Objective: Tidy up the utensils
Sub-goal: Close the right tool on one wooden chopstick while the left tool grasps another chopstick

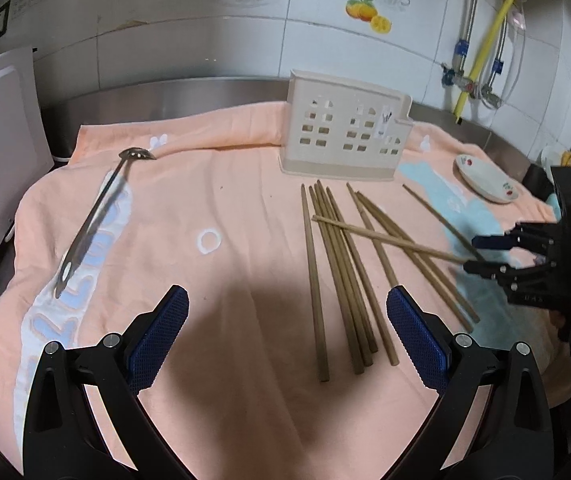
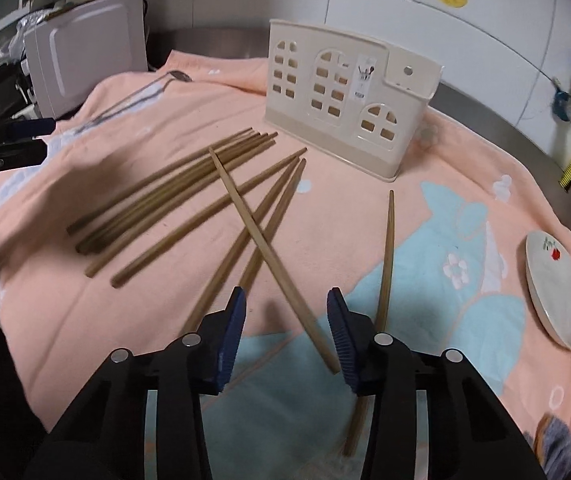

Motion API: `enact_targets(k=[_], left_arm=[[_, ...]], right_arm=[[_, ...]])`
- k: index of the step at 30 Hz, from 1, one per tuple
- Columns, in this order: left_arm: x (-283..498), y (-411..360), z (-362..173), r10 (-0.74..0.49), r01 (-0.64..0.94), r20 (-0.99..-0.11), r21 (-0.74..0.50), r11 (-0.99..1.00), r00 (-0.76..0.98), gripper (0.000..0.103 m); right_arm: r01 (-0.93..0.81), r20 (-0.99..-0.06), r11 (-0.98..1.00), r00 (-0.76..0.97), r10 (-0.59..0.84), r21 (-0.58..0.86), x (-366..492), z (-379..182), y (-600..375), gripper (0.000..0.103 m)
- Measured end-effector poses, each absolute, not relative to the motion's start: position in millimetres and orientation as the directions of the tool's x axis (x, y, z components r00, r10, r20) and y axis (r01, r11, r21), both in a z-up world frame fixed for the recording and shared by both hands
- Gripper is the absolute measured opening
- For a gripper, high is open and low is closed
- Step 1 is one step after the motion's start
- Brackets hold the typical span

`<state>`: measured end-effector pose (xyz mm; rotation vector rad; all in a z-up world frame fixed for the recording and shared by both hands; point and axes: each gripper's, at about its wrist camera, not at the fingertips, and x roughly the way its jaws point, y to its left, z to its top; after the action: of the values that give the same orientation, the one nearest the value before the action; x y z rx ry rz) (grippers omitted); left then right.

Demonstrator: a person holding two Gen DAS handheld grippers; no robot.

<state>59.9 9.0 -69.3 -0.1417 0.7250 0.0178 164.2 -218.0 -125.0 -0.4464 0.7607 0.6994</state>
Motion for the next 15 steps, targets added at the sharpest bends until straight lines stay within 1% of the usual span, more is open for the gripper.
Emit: enact_targets(k=[3,7,10,14,15], left_arm=[[65.3,3.9,-75.8,-0.038,-0.047,-0.672,-0.107,0.993,0.739,0.098],[73.0,-4.9,-84.0,-0.044,-0.014,-0.693,-0.078,0.997,0.719,0.098],[80.5,-8.6,-91.9,-0.052,-0.003,-0.71,-0.075,0.997,0.702,0.098],[89.9,-8.7,-100.5,-0.055,-0.012,-0.724,-0.088,0.996,0.687,0.096],[92.3,-8.9,-102.7,-0.059,-0.012,-0.728,-0.091,0.996,0.683,0.091]], right_arm=[[-0.721,-0.757,0.681,0.517,0.401,-0.132,171.8,-130.2,-216.4,0.038],[-0.732,-0.773,0.668,0.499,0.392,-0.134,182.4,-138.8,-215.4,0.03],[-0.738,-0.782,0.66,0.491,0.383,-0.14,186.7,-145.2,-215.2,0.026],[-0.742,-0.782,0.657,0.487,0.388,-0.136,187.7,-148.6,-217.3,0.022],[-0.742,-0.781,0.656,0.488,0.389,-0.137,187.0,-148.4,-217.2,0.021]])
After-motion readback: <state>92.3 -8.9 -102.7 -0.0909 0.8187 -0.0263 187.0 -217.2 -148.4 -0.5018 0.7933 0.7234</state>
